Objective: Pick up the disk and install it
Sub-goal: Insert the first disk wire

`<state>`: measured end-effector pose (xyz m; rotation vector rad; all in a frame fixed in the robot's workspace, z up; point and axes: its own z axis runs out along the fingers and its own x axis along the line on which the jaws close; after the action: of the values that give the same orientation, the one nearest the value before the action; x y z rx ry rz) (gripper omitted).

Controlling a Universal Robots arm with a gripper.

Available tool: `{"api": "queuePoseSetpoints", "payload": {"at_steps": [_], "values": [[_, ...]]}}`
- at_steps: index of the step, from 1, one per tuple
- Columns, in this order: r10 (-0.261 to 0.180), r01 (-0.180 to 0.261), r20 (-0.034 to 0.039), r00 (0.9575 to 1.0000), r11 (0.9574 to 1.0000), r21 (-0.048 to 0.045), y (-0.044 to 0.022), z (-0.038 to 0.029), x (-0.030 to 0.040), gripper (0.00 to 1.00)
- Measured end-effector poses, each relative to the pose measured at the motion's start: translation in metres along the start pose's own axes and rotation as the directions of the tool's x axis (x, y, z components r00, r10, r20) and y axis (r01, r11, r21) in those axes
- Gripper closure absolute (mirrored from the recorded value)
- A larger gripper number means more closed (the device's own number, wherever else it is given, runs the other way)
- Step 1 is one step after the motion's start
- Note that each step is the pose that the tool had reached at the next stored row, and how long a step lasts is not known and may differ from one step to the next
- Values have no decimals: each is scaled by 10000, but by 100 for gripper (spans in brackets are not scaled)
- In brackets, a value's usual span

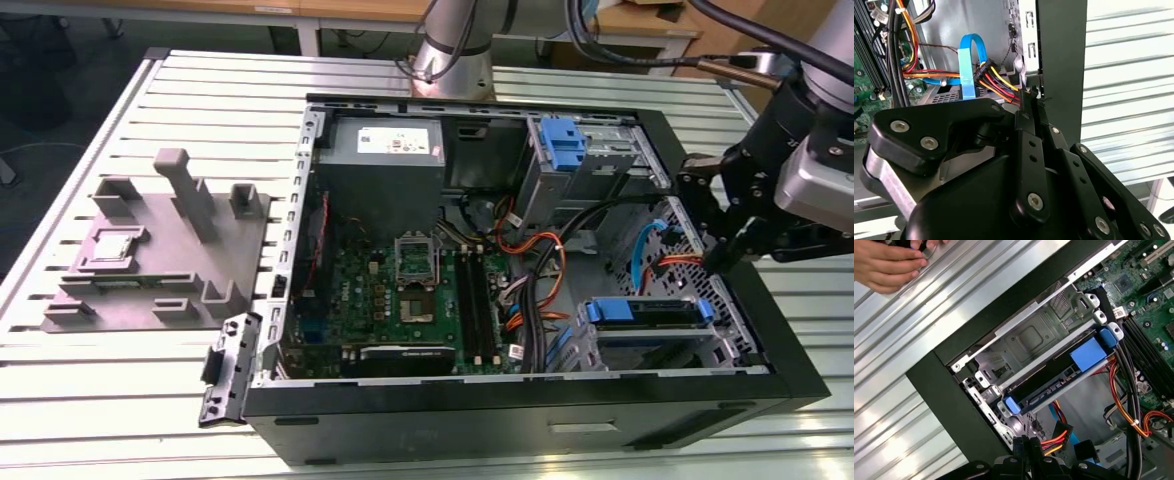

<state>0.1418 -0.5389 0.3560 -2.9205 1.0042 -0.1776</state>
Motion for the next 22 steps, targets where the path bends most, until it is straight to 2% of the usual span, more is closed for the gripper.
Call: {"api": "queuePoseSetpoints", "payload": {"at_steps": [4,9,12,17,19,22], "values": [[697,-697,-61,9976,9975,-64,1,1,0,83],[1375,-1377,-124,9904,9904,-121,7,0,-9,83],[1820,-1823,-168,9832,9831,-157,10,1,-13,83],[2601,-2606,-250,9653,9652,-215,13,3,-17,83],[2684,-2689,-259,9630,9629,-221,34,-1,-45,83],[2697,-2703,-260,9626,9625,-222,79,-6,-102,83]]}}
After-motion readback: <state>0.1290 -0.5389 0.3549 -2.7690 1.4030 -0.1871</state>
